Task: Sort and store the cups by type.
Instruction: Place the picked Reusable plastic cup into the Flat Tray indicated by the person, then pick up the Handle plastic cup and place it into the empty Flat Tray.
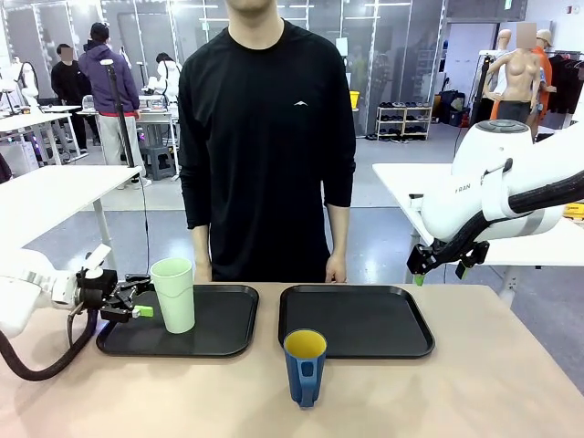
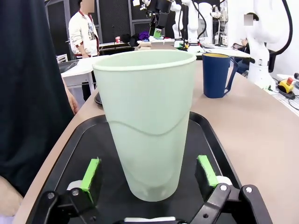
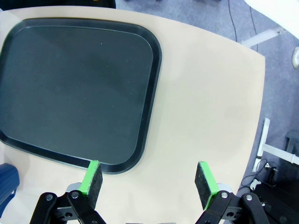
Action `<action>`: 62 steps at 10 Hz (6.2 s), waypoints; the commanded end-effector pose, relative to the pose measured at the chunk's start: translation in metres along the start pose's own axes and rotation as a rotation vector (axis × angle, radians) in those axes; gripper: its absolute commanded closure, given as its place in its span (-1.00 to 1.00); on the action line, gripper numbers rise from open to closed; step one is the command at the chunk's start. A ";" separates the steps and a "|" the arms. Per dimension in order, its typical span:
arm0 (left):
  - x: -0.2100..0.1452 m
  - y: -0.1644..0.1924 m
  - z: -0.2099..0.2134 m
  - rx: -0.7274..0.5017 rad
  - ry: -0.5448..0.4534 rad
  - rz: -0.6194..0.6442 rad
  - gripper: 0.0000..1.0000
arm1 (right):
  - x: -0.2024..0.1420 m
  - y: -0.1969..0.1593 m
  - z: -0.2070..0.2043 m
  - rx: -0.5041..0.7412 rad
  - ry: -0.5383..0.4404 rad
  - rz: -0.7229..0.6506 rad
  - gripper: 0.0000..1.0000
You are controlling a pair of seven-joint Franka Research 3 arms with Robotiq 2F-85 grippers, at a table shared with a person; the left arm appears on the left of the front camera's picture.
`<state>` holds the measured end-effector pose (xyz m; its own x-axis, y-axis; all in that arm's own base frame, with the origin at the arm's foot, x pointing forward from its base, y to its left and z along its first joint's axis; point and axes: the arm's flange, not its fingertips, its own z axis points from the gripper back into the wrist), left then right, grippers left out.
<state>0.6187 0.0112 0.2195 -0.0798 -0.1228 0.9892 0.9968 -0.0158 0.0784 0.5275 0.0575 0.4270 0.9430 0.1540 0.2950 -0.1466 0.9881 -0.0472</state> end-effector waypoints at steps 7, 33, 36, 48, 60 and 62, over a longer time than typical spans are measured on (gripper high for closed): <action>-0.001 0.002 -0.002 -0.010 -0.001 -0.003 -1.00 | 0.000 0.000 0.001 0.000 -0.001 0.000 -1.00; 0.126 -0.095 0.087 0.226 1.058 -0.183 -1.00 | 0.000 0.000 0.001 0.000 -0.001 0.000 -1.00; 0.126 -0.095 0.087 0.226 1.058 -0.183 -1.00 | -0.014 0.000 0.017 -0.092 -0.050 0.298 -1.00; 0.126 -0.095 0.087 0.226 1.058 -0.183 -1.00 | -0.056 0.021 0.032 -0.057 0.041 1.335 -1.00; 0.126 -0.095 0.087 0.226 1.058 -0.183 -1.00 | -0.100 0.055 -0.048 0.426 -0.132 1.576 -1.00; 0.126 -0.095 0.087 0.226 1.058 -0.183 -1.00 | -0.106 0.066 -0.071 0.540 -0.271 1.547 -1.00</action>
<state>0.5152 0.0830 0.3478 -0.0699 -0.9338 0.3508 0.9456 0.0501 0.3216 0.4318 0.1094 0.3399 -0.2298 0.9075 0.3516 -0.9726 -0.2016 -0.1156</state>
